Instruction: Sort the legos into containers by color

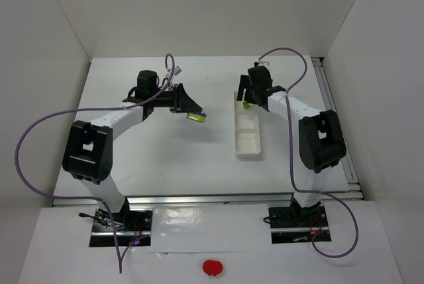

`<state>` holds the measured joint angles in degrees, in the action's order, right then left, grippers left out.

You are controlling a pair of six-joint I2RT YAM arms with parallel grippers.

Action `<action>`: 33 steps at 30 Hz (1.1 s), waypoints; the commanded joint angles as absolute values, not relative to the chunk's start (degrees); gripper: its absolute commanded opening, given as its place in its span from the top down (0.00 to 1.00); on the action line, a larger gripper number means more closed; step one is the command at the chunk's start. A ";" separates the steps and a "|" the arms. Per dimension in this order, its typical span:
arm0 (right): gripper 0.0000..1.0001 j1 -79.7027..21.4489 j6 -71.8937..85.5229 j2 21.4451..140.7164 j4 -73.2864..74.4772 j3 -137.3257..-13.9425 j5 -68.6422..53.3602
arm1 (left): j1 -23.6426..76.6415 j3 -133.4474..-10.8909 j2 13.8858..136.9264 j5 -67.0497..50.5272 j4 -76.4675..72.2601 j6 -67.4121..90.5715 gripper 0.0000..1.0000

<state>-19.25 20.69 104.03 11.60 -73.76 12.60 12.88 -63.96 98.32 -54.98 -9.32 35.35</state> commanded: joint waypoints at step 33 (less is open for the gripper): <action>0.14 -25.49 38.14 95.09 -30.31 -61.43 -49.13 | 8.17 -61.87 94.48 -58.36 -37.79 60.82 1.00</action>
